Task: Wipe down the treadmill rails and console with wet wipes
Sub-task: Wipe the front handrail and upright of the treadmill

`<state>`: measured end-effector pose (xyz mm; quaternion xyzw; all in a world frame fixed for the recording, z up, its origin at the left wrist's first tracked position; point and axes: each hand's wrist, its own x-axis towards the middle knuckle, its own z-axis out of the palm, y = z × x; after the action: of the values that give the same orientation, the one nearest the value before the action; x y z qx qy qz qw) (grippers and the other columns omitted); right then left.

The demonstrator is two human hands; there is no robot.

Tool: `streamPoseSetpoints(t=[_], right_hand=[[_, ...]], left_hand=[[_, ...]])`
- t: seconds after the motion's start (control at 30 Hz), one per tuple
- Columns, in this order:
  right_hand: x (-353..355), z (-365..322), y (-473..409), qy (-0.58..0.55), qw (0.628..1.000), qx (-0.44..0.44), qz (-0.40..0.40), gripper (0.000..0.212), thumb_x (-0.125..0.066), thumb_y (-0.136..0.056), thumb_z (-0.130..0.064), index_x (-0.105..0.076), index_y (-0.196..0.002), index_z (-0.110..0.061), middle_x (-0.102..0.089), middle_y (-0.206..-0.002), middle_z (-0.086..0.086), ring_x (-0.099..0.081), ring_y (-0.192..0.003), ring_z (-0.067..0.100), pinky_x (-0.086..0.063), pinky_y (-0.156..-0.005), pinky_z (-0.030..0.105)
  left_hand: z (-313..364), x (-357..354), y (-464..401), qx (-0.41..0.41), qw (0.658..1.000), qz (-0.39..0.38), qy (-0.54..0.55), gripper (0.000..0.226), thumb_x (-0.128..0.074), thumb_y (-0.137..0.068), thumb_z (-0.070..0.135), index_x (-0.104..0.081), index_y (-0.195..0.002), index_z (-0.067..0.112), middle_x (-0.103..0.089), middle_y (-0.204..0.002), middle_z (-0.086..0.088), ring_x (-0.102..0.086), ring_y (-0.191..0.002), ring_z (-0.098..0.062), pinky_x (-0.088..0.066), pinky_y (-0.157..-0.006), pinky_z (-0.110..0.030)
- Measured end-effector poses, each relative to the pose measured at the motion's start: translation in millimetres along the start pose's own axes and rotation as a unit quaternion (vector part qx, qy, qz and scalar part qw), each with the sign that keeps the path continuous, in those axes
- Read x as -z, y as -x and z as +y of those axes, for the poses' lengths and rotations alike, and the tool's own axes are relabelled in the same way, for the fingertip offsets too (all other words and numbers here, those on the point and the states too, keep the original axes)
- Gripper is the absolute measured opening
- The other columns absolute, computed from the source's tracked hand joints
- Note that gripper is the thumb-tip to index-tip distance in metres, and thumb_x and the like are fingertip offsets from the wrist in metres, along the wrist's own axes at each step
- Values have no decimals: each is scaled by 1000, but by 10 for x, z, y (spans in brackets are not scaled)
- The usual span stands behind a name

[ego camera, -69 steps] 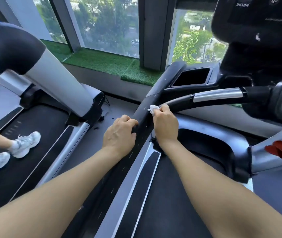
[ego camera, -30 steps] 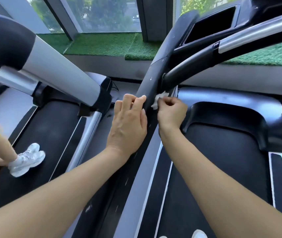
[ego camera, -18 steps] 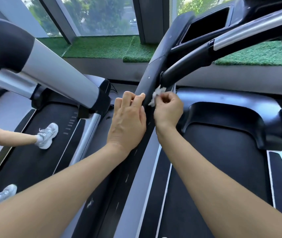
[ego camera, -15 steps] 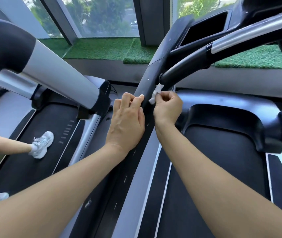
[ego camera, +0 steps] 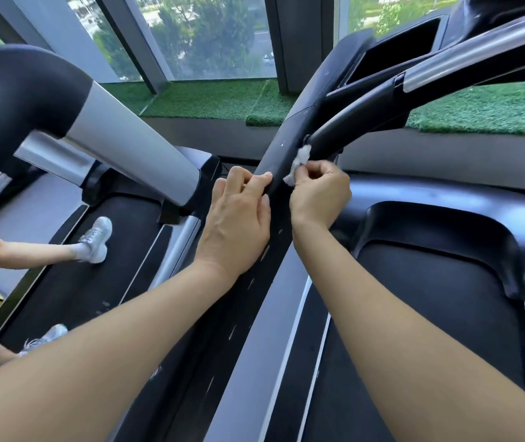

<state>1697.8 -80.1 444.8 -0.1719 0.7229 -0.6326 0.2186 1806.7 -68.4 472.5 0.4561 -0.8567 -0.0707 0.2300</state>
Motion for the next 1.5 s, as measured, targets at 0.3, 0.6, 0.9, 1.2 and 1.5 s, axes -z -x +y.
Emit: streamPoseSetpoints(t=[0.3, 0.6, 0.9, 1.2, 1.5], right_hand=[[-15, 46, 70, -28, 999, 15, -3, 11, -62, -88, -15, -60, -78, -11, -57, -71, -5, -49, -63, 6, -34, -58, 17], [-146, 480, -474, 77, 993, -94, -8, 17, -50, -93, -13, -64, -98, -7, -66, -101, 12, -60, -94, 31, -46, -76, 32], [4, 756, 279, -22, 996, 37, -75, 9, -53, -91, -10, -57, -85, -15, -62, -82, 5, -55, -72, 19, -46, -68, 32], [-15, 785, -71, 85, 992, 41, -83, 14, -43, -94, -5, -51, -86, -14, -55, -86, 7, -50, -71, 15, -35, -61, 22], [-53, 822, -409, 86, 991, -44, -92, 21, -43, -93, -2, -58, -106, -3, -50, -90, 3, -44, -80, 15, -32, -53, 16]], left_hand=[[-5, -6, -8, 1, 1000, 4, 3, 36, -46, -97, 15, -53, -132, 14, -46, -113, -5, -34, -97, -17, -27, -90, -19], [3, -10, 2, 0, 1000, 6, 4, 37, -45, -97, 16, -53, -133, 14, -46, -113, -2, -33, -98, -13, -23, -89, -14], [-21, -21, -10, -9, 1000, 15, 0, 35, -48, -96, 14, -56, -130, 11, -48, -111, -6, -33, -96, -15, -25, -90, -18], [-12, -9, -10, -1, 1000, 10, 4, 35, -47, -97, 14, -55, -131, 12, -47, -112, -5, -36, -99, -18, -25, -91, -17], [-3, 2, -2, -3, 1000, 5, 1, 34, -47, -97, 15, -55, -130, 13, -45, -108, 0, -36, -98, -16, -25, -88, -16]])
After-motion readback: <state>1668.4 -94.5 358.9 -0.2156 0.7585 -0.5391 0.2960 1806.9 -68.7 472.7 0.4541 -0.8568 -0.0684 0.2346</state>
